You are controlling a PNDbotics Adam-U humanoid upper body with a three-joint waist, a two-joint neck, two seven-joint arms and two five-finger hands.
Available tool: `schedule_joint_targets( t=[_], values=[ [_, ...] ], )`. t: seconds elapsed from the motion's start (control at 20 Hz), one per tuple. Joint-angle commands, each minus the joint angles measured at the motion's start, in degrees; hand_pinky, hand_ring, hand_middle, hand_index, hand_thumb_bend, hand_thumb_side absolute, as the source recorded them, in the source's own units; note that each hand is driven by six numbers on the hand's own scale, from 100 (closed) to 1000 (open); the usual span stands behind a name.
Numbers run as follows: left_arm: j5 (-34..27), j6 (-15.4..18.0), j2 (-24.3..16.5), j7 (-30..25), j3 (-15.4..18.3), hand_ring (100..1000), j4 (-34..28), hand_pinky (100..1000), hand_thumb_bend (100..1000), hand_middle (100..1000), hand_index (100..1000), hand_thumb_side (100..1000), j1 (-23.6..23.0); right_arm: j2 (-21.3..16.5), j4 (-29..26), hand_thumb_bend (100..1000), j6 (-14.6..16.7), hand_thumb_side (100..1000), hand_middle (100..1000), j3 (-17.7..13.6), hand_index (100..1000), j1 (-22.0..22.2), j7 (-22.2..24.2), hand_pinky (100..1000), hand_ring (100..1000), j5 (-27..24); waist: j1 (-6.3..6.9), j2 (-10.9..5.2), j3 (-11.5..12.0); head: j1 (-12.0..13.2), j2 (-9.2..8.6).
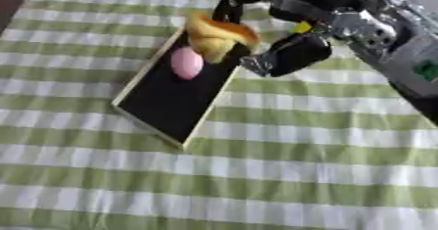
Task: Pick up objects on the table and place them in the box.
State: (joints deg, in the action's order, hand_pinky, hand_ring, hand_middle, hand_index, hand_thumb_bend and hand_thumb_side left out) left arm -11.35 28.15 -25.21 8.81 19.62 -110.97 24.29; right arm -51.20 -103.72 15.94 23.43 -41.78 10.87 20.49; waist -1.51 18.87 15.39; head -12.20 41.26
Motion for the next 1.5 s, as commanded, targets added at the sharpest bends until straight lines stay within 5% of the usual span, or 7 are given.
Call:
schedule_joint_targets(
  t=[0.05,0.6,0.85,0.9,1.1,1.3,1.5],
  values=[
    [0.0,0.2,-1.5,0.1,0.1,775,-1.0,735,100,688,842,423,0.7,2.4,4.4,100,1.2,236,144,0.8,367,-1.8,1.6,726,571,2.7,0.22,-0.89,0.0,-0.1,-0.45],
    [-0.7,-0.6,-0.7,-0.5,0.4,773,-1.1,732,100,687,842,464,0.8,8.7,12.9,100,3.9,270,250,3.4,439,-2.8,3.6,733,597,11.0,-0.04,-0.40,0.1,0.6,-0.38],
    [-0.9,-0.8,-0.7,-0.7,0.6,773,-1.0,732,100,687,842,473,0.5,9.0,13.9,100,4.3,335,452,3.6,592,-3.0,3.2,775,695,15.3,-0.13,-0.39,0.1,1.3,-0.27],
    [-0.9,-0.8,-0.7,-0.8,0.6,773,-1.0,732,100,687,842,470,0.6,9.0,13.9,100,4.7,375,589,3.8,712,-3.0,4.2,817,781,16.2,-0.16,-0.39,0.1,1.3,-0.23],
    [-1.0,-0.9,-0.6,-0.8,0.7,773,-0.9,731,100,688,842,482,0.5,9.0,13.3,100,8.3,421,794,4.1,887,-2.6,10.6,945,943,19.7,-0.20,-0.42,0.0,1.6,-0.06],
    [-1.0,-1.0,-0.6,-1.0,0.8,773,-0.8,731,100,688,842,486,0.3,8.7,10.2,147,11.4,345,852,3.2,947,-2.7,13.6,1000,996,19.8,-0.14,-0.51,-0.2,2.0,0.29],
    [-1.1,-1.1,-0.5,-1.1,0.8,773,-0.7,731,100,688,843,485,0.3,7.9,6.5,122,10.8,290,837,1.8,941,-3.0,13.5,998,984,16.6,-0.02,-0.65,-0.4,2.1,0.41]
  ],
)
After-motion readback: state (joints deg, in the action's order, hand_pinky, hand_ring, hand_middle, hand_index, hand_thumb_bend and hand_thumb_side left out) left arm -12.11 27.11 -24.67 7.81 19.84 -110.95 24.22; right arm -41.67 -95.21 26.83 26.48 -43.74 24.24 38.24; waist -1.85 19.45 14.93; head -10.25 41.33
